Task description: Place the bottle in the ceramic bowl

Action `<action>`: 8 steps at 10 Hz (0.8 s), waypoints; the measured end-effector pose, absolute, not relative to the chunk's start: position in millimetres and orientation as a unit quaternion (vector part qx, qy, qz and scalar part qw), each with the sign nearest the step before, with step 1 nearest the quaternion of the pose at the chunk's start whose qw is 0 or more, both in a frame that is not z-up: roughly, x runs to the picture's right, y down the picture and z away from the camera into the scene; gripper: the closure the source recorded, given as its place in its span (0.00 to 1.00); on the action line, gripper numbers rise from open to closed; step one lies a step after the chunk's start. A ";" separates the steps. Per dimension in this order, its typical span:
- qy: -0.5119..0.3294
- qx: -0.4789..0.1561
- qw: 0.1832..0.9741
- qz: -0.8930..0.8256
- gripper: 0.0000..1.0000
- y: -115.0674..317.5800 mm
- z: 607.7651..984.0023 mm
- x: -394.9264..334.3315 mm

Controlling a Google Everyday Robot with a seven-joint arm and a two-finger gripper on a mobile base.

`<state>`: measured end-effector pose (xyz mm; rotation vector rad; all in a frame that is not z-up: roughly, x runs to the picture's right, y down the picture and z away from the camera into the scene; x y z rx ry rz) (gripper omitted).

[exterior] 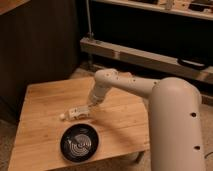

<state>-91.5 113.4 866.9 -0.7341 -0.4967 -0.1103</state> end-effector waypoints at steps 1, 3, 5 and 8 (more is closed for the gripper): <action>-0.239 -0.358 0.901 -0.052 0.35 116.1 868.0 -90.5; -0.236 -0.361 0.901 -0.051 0.35 119.2 869.8 -88.7; -0.233 -0.364 0.900 -0.050 0.35 121.8 871.4 -86.9; -0.231 -0.369 0.899 -0.050 0.35 126.0 876.1 -87.5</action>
